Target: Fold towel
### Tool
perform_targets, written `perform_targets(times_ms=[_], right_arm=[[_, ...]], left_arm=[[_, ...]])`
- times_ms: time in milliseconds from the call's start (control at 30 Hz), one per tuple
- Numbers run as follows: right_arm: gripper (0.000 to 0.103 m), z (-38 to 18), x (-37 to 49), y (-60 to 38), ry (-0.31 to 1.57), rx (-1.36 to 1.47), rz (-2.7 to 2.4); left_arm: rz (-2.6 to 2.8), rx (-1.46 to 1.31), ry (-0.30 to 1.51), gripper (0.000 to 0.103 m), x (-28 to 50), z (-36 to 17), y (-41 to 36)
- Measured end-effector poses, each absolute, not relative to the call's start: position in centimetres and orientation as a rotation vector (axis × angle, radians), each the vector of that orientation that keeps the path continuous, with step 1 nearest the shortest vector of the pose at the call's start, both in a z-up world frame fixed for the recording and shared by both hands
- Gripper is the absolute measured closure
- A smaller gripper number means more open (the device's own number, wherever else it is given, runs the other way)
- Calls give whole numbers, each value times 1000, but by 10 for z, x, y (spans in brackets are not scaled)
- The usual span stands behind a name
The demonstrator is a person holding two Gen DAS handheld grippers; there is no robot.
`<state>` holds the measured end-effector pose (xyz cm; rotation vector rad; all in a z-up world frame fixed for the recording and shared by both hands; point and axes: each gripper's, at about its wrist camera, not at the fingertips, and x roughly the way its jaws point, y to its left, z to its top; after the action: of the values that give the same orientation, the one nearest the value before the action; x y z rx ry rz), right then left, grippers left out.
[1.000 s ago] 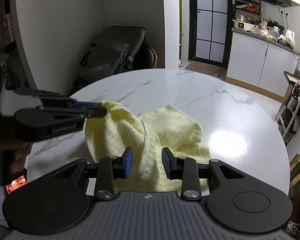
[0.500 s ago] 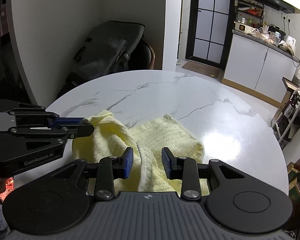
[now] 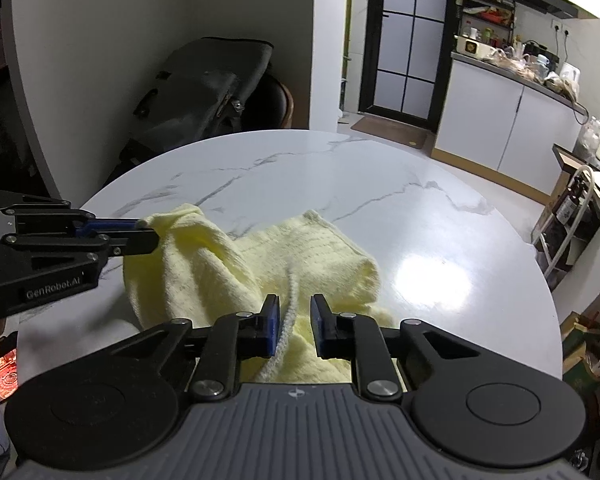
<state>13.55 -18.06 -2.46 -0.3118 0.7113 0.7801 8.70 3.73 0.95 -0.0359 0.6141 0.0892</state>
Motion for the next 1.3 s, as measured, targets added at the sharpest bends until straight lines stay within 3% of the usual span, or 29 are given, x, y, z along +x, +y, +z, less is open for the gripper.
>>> perform_targets(times_ms=[433,500,600,1300], right_arm=[[84,-26,129,-197,704,-300,767],[95,-25,129,-199,700,-299,764],[100,-22,129,-202,684,-297,753],[100,62,125,-235,448,-221,706]], left_arm=[[99,-46,620,93,84,8,39],[101,-51,617,93,82,9,41],[109,-66,602,95,78,13,46],[96,-125,449,101,60,88,69]])
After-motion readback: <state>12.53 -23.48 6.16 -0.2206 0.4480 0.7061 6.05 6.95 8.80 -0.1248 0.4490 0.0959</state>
